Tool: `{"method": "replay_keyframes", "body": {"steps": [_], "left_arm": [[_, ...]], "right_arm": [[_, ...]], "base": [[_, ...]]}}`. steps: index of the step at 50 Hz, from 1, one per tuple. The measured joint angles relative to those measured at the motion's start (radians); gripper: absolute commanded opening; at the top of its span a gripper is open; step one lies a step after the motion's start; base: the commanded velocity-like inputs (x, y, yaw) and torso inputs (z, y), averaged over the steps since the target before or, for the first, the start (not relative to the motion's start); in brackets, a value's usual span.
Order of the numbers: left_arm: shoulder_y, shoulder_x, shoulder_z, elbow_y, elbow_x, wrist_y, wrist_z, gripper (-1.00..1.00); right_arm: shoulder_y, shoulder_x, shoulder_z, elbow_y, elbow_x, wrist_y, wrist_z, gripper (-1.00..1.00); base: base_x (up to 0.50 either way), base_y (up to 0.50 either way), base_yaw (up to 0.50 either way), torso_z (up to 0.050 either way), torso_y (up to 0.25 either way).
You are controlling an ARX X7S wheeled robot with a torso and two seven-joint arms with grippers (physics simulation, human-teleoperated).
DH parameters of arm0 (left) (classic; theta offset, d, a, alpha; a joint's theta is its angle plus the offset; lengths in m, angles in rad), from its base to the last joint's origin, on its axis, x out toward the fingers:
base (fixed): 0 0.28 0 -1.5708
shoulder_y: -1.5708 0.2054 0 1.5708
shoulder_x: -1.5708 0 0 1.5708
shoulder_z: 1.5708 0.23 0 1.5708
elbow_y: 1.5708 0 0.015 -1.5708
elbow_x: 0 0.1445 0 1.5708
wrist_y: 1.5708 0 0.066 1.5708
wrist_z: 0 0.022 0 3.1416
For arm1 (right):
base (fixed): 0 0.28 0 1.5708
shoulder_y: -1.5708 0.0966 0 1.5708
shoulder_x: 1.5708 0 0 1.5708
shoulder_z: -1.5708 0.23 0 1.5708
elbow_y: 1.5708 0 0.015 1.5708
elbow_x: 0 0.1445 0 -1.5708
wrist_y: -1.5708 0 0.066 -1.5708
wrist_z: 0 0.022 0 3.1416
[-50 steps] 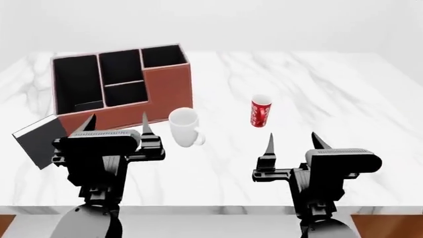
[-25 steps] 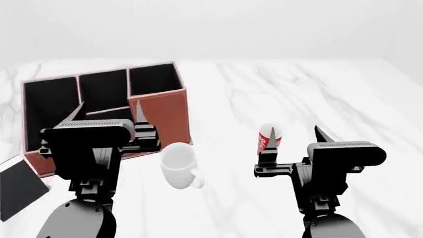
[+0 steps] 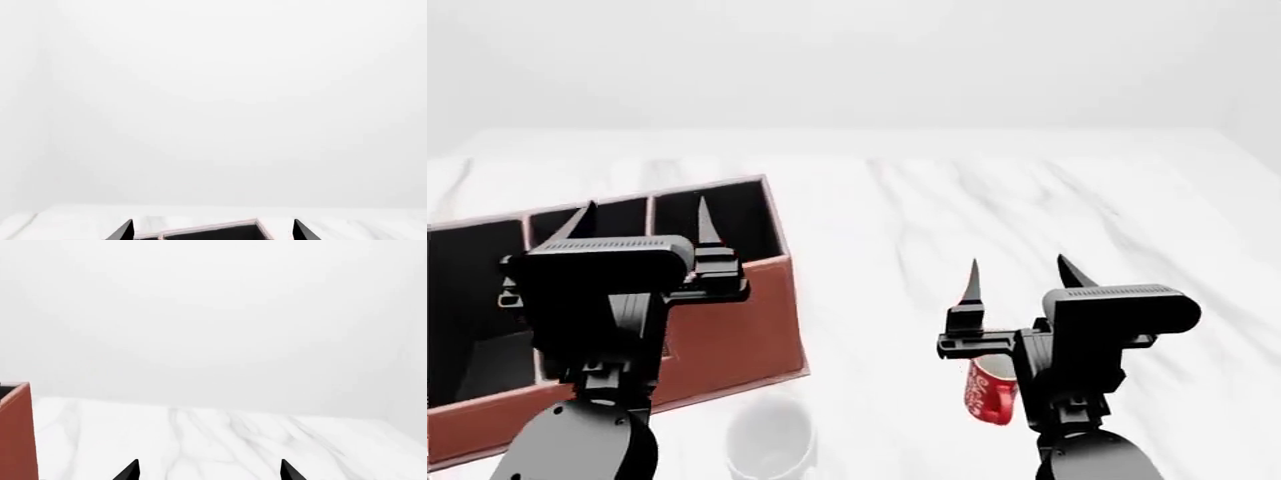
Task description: Pick up the red mug and place it to the right of the caddy.
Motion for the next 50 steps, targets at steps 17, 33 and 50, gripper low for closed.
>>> {"method": "replay_keyframes", "body": {"steps": [17,33,50], "left_arm": [[0.003,-0.010,0.003,-0.011,-0.010,0.013,-0.011,1.00],[0.005,-0.020,0.004,-0.010,-0.021,0.014,-0.020,1.00],[0.007,-0.028,0.010,-0.019,-0.029,0.024,-0.030,1.00]], "right_arm": [[-0.001,0.001,-0.001,0.013,0.000,-0.005,0.022,1.00],[-0.198,0.027,0.053,-0.152,-0.003,0.004,0.077,1.00],[-0.484,0.025,0.095,-0.176,0.024,-0.095,0.100,1.00]], "base": [[0.17,0.00,0.00,0.000,0.001],[0.00,0.00,0.00,0.000,0.000],[0.00,0.00,0.00,0.000,0.000]]}}
